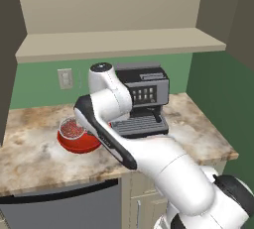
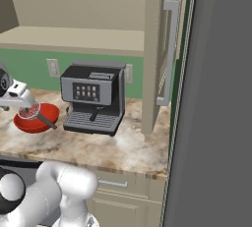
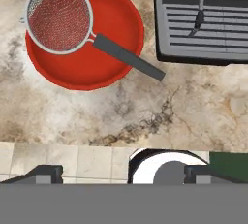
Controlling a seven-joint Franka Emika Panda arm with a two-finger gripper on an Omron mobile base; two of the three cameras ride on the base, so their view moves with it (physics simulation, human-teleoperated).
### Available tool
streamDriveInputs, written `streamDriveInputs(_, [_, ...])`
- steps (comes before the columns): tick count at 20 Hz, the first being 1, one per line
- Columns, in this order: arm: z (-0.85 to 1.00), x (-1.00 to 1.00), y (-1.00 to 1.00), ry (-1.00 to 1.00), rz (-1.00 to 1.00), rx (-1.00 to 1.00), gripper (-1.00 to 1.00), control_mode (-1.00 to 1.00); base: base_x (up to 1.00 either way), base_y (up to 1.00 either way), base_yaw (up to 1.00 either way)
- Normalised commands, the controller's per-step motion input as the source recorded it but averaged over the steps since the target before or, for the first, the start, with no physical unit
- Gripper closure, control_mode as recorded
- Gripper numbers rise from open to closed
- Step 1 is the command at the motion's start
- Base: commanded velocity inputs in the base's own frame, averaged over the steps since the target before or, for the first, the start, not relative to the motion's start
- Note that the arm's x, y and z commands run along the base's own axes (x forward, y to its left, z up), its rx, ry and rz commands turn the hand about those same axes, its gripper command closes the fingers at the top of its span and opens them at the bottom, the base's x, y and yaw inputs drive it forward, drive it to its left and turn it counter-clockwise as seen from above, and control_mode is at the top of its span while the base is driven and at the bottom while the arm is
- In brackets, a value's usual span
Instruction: Open the cabinet and setup a tea strainer by placing it in the bowl upright.
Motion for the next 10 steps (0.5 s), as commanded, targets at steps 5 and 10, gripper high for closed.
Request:
streamDriveInputs(5, [0.39, -0.66, -0.68, 0.03, 0.0, 0.0, -1.0, -1.0, 0.0, 0.0, 0.0])
streamDriveInputs(10, [0.29, -0.27, -0.71, 0.07, 0.0, 0.0, -1.0, -1.0, 0.0, 0.0, 0.0])
